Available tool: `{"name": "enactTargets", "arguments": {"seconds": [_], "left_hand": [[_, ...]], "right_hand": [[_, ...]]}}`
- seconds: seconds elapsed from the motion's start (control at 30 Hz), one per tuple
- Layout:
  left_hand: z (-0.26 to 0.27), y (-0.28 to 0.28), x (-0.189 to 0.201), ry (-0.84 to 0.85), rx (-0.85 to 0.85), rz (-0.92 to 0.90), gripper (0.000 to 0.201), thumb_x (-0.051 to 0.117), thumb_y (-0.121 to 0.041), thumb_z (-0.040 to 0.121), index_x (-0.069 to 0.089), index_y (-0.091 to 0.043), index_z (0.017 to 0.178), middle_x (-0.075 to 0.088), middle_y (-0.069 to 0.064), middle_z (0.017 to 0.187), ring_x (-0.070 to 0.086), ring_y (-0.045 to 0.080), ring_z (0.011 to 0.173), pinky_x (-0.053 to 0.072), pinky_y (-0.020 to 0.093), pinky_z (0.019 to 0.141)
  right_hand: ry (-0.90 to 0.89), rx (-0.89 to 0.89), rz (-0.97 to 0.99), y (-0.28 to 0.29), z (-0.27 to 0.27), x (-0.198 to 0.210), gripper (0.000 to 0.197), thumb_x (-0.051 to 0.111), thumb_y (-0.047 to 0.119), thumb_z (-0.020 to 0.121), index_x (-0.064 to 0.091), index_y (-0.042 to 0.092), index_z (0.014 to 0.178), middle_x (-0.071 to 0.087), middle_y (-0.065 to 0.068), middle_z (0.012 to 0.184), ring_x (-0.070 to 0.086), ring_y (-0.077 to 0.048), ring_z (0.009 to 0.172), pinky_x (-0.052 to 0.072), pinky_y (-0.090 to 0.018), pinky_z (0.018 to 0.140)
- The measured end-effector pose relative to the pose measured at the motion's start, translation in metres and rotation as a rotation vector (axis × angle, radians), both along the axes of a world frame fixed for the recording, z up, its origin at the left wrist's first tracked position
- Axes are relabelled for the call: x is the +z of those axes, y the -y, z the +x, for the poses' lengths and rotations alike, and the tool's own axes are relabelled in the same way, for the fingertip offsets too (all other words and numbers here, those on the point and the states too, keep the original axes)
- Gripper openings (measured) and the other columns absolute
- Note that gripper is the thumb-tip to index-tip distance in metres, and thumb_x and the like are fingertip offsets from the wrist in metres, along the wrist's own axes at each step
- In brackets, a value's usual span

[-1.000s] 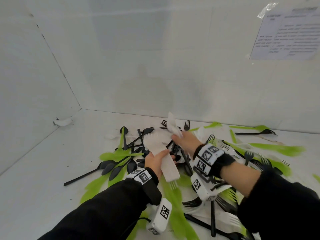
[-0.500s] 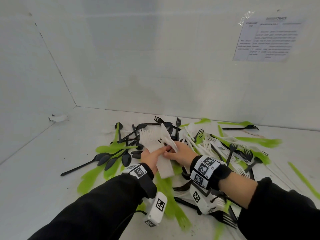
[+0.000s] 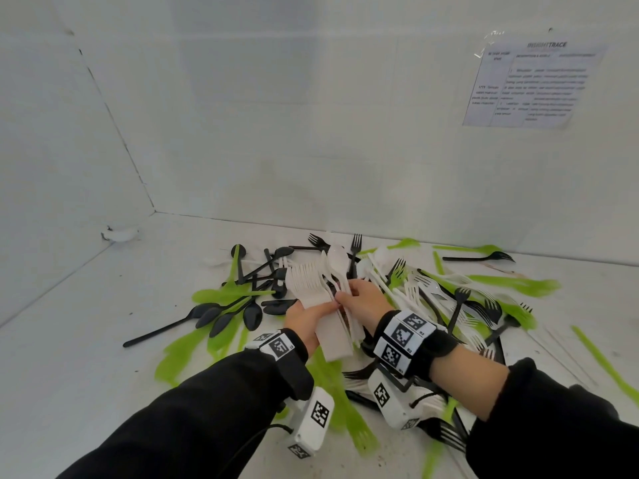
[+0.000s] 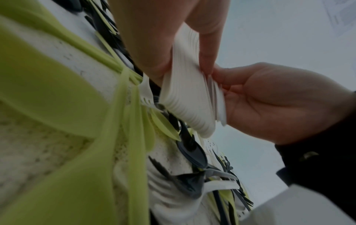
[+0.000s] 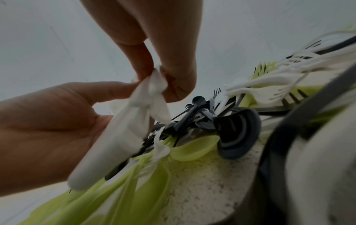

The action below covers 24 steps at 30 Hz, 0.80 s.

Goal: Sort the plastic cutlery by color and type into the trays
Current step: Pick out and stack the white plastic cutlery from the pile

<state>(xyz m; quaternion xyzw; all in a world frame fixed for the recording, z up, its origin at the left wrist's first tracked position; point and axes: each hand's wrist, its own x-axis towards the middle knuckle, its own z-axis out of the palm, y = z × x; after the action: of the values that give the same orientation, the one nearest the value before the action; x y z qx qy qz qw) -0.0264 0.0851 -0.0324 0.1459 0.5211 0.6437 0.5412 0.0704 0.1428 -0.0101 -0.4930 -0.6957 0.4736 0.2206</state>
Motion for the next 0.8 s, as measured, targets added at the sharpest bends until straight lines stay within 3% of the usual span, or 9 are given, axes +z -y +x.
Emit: {"name": "enactTargets", "arguments": {"seconds": [0.13,0.27,0.37,0.5,0.57,0.7,0.8], "left_hand": [[-0.001,-0.002,-0.001,0.012,0.01,-0.01,0.037,0.053,0.01,0.087,0.054,0.005,0.123,0.058,0.025,0.121,0.061,0.028,0.086,0.048,0.045,0.09],[-0.002,-0.003,-0.002,0.021,0.025,-0.041,0.035,0.054,0.004,0.087,0.055,0.006,0.122,0.062,0.025,0.113,0.061,0.032,0.091,0.049,0.047,0.09],[-0.001,-0.002,-0.001,0.025,0.019,-0.044,0.032,0.059,0.0,0.087,0.056,0.003,0.119,0.063,0.021,0.104,0.062,0.028,0.085,0.051,0.043,0.081],[-0.002,-0.003,-0.006,-0.004,0.065,-0.046,0.039,0.065,0.002,0.082,0.057,0.004,0.12,0.062,0.023,0.111,0.062,0.028,0.085,0.05,0.046,0.088],[-0.003,-0.003,-0.007,-0.017,0.085,-0.049,0.037,0.064,0.005,0.082,0.058,0.004,0.118,0.063,0.023,0.111,0.062,0.028,0.084,0.051,0.045,0.085],[-0.005,-0.001,-0.006,-0.002,0.044,-0.048,0.035,0.062,0.007,0.082,0.057,0.005,0.117,0.065,0.018,0.098,0.062,0.027,0.081,0.052,0.039,0.076],[-0.007,0.002,-0.007,-0.008,0.02,-0.05,0.038,0.062,0.006,0.082,0.055,0.006,0.119,0.064,0.018,0.099,0.062,0.027,0.081,0.054,0.037,0.072]], "right_hand": [[0.024,0.058,0.027,0.003,0.001,-0.001,0.026,0.054,0.016,0.09,0.065,0.002,0.11,0.068,-0.017,0.107,0.062,-0.029,0.103,0.047,-0.044,0.096],[-0.022,-0.004,0.008,0.002,0.004,-0.005,0.034,0.062,0.018,0.087,0.058,0.008,0.12,0.065,-0.008,0.108,0.059,-0.017,0.098,0.047,-0.031,0.093],[-0.007,0.049,0.031,0.005,0.003,-0.007,0.028,0.057,0.019,0.091,0.063,0.008,0.116,0.067,-0.011,0.111,0.062,-0.022,0.104,0.048,-0.039,0.097],[-0.036,0.112,0.002,0.011,0.001,-0.007,0.028,0.046,0.017,0.096,0.065,0.009,0.116,0.067,-0.013,0.111,0.062,-0.025,0.105,0.049,-0.043,0.096],[-0.061,0.104,-0.017,0.014,0.0,-0.007,0.03,0.045,0.014,0.097,0.063,0.011,0.12,0.067,-0.011,0.113,0.061,-0.023,0.107,0.048,-0.04,0.098],[-0.056,-0.052,0.032,0.013,0.002,-0.012,0.028,0.054,0.013,0.092,0.059,0.01,0.12,0.063,0.001,0.094,0.055,-0.013,0.094,0.044,-0.025,0.089],[-0.049,-0.051,0.023,0.013,0.0,-0.014,0.024,0.056,0.014,0.091,0.061,0.009,0.114,0.064,-0.007,0.111,0.057,-0.015,0.1,0.047,-0.03,0.096]]}}
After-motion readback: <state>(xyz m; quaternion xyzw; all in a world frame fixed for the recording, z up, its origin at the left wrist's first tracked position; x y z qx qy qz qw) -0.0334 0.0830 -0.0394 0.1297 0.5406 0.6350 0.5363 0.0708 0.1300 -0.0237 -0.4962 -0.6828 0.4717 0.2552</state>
